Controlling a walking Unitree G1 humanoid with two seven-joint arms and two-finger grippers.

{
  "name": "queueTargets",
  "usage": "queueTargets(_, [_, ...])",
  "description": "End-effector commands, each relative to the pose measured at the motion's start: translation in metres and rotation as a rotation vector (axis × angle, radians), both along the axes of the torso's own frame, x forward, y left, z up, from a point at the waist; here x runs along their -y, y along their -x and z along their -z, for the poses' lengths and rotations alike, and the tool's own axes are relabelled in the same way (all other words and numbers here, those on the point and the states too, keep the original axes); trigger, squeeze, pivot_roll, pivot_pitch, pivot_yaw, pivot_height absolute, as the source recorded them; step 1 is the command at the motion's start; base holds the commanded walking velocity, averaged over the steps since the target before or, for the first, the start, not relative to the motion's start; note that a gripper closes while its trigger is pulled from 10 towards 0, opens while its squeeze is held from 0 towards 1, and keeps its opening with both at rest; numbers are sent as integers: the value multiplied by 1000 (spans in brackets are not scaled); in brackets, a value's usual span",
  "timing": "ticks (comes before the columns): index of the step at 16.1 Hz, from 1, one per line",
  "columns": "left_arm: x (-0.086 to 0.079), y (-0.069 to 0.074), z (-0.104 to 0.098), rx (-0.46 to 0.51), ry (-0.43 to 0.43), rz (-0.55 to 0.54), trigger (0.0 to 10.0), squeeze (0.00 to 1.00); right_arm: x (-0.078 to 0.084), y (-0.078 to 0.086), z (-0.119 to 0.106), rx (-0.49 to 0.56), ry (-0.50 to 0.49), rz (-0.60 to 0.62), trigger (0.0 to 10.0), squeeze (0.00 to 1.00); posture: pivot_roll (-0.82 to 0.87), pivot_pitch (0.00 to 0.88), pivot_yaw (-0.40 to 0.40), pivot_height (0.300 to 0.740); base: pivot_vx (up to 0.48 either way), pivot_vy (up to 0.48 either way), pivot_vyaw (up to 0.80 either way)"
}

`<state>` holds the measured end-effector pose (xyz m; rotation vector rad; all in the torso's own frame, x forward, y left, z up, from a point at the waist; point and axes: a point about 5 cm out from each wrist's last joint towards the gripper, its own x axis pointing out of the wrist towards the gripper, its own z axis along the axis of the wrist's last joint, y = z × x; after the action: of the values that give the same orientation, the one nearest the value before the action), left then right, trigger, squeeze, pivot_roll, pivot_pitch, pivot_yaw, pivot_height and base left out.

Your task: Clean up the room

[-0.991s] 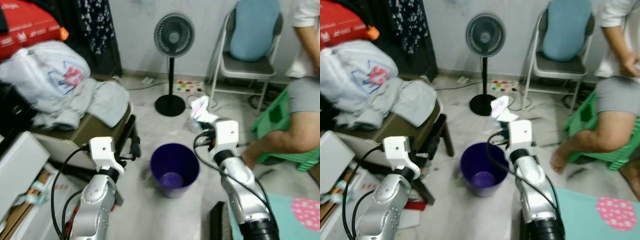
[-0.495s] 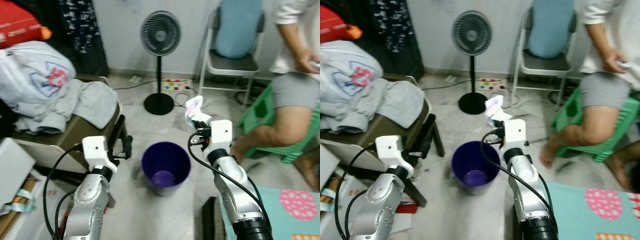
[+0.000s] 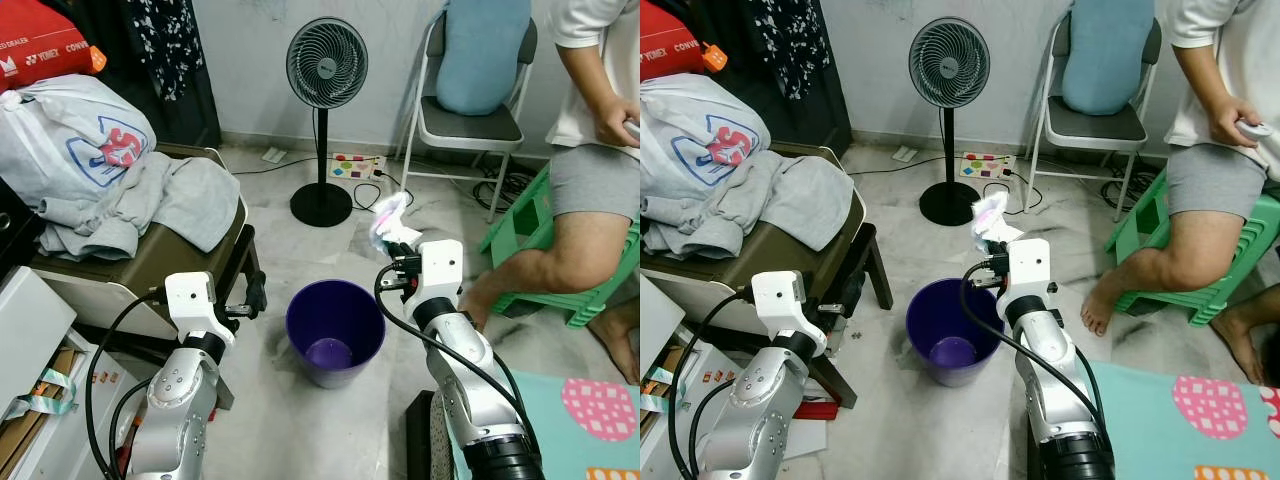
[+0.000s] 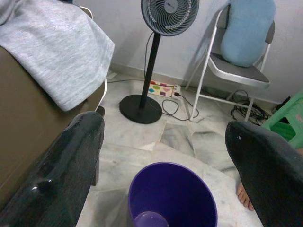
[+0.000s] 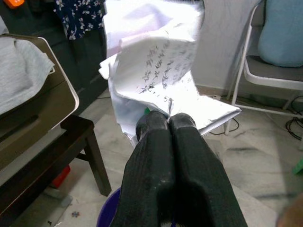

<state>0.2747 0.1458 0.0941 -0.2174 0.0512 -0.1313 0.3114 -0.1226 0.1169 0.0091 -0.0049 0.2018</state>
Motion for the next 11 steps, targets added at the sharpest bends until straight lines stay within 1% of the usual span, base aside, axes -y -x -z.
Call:
queueTargets(1, [0, 0, -2, 4, 0, 2, 10000, 0, 2, -1, 0, -9, 1, 6, 10000, 0, -49, 105, 5, 740, 266, 0, 0])
queueTargets(11, [0, 0, -2, 6, 2, 4, 10000, 0, 2, 0, 1, -8, 7, 3, 10000, 0, -49, 102, 3, 740, 273, 0, 0])
